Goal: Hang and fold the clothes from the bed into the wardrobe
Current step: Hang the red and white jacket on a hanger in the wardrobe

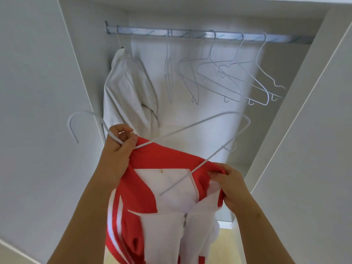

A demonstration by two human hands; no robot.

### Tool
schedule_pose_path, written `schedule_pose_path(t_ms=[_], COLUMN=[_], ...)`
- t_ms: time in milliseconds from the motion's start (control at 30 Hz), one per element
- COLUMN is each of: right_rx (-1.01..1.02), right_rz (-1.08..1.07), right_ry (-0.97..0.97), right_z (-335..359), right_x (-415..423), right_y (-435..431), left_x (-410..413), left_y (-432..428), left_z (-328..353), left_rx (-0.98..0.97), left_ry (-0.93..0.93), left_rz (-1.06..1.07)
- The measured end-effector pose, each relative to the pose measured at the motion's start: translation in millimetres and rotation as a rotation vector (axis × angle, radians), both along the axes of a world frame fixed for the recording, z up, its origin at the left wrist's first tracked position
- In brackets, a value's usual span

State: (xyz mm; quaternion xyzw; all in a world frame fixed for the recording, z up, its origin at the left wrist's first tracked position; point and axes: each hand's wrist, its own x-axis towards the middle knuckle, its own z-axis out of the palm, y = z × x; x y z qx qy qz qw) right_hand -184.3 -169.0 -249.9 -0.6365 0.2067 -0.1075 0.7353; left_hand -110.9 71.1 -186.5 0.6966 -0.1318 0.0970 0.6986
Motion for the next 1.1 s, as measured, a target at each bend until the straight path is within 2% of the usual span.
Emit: schedule_pose_path(t_ms=[67, 167, 433, 533, 733, 833, 933, 1100], right_rx=[-0.048, -0.010, 0.347, 0.480, 0.570, 0.532, 0.376, -0.078], right_rz=[-0.047, -0.052, 0.167, 0.164, 0.140, 0.187, 0.199, -0.118], right_ry=[0.042, 0.119, 0.230, 0.255, 0.234, 0.247, 0.266, 0.219], right_z=[-3.7, -9.8, -15.7, -13.6, 0.7, 4.0, 8.8, 7.0], right_x=[2.3, 2.8, -6.6, -8.7, -5.3, -6.6, -5.7, 3.5], right_y=[-2.5, -5.0, -11.3, -12.1, -18.8, -21.0, -17.4, -20.1], left_x=[-1.0, -4.7, -9.8, -7.2, -7.0, -5.4, -4.8, -6.9], left_y=[6.5, 9.4, 18.9, 21.2, 19.1, 17.0, 18.1, 13.1], left_z=[-1.6, -3.7, -7.3, -6.5, -9.6, -11.1, -9.1, -4.2], left_rx=[0.108, 0.242, 0.272, 0.335, 0.445, 0.475, 0.428, 0.442], left_ry=[-0.028, -0.036, -0.005, -0.043, -0.099, -0.131, -0.139, -0.124], left_rz=[-0.030, -0.048, 0.070, 0.152, 0.166, 0.179, 0.194, 0.174])
